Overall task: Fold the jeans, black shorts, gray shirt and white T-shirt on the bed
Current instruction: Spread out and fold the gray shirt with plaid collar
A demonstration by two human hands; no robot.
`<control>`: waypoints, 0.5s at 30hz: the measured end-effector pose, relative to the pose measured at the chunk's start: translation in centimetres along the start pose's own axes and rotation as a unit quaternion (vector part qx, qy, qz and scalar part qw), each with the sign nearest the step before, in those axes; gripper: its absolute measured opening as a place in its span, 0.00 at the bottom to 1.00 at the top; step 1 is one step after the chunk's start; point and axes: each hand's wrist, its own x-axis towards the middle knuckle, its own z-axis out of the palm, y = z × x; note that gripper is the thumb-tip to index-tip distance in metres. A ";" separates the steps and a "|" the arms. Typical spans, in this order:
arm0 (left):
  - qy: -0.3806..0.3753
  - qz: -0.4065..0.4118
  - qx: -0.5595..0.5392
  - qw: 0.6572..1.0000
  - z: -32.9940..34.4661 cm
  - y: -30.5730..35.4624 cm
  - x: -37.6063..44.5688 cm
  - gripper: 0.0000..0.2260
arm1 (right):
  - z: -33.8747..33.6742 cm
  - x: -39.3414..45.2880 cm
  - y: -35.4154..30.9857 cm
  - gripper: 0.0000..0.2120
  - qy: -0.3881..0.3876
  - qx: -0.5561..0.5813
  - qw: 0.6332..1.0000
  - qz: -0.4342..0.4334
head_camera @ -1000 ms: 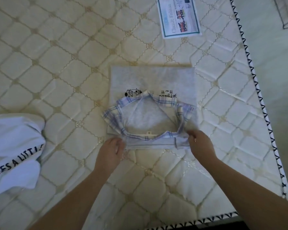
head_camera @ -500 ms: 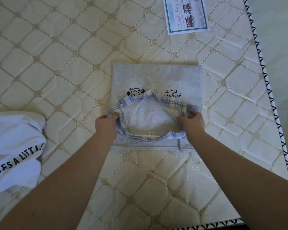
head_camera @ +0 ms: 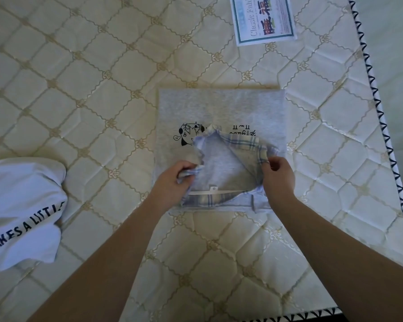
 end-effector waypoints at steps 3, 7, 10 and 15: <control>-0.130 0.025 0.114 0.985 0.2 0.2 0.7 0.07 | -0.2 -0.3 0.5 0.03 0.002 0.006 1.000 -0.007; -0.143 0.057 0.202 0.967 1.7 0.2 1.3 0.18 | -0.2 -0.4 0.7 0.08 0.006 0.017 1.000 -0.016; -0.056 0.100 0.226 0.967 2.4 0.3 2.3 0.28 | 0.0 -0.4 0.6 0.14 0.006 0.038 0.999 -0.022; 0.013 0.099 0.263 0.959 3.4 1.2 5.1 0.32 | 0.0 0.0 0.6 0.32 -0.034 0.018 0.998 -0.047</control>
